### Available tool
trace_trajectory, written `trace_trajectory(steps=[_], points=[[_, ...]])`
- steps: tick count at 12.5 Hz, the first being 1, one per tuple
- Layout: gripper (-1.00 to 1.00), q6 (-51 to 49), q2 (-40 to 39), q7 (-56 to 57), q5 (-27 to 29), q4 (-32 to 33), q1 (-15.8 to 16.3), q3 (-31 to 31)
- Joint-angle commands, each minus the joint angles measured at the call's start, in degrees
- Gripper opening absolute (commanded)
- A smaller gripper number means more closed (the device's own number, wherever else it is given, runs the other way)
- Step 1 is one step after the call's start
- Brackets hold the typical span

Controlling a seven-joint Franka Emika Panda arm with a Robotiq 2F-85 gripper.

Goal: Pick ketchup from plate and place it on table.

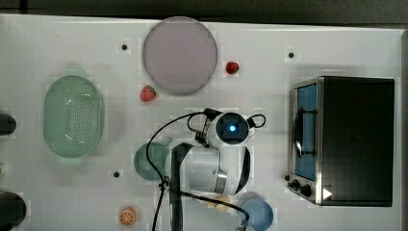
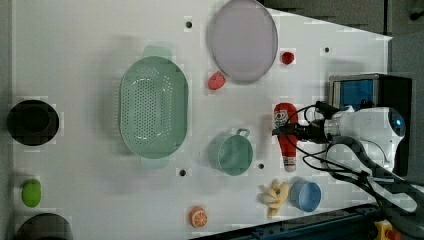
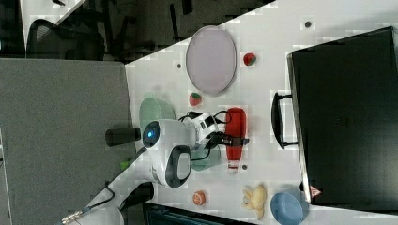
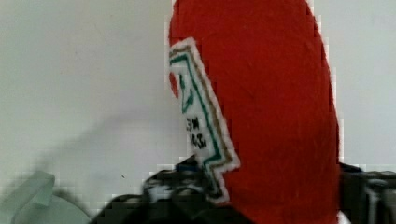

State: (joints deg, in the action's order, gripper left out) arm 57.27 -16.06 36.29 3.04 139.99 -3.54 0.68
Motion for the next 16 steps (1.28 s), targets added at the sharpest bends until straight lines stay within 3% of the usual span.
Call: trace_trajectory(steps=[1,5,9,12,16], points=[[1.00,0.97,3.16,1.11,0.37,-2.00,0.19,-0.37],[1.00,-10.06,14.01,-8.24,0.65,-6.92,0.33,-0.69],[1.00,-31.64,23.86,-23.50,0.60,-17.67,0.46,-1.25],[1.00,-43.92,26.30,-31.85,0.20,-25.87,0.52,-1.40],[1.00,-51.68,26.50,-32.03,-4.45,-32.99,0.52,-1.47]])
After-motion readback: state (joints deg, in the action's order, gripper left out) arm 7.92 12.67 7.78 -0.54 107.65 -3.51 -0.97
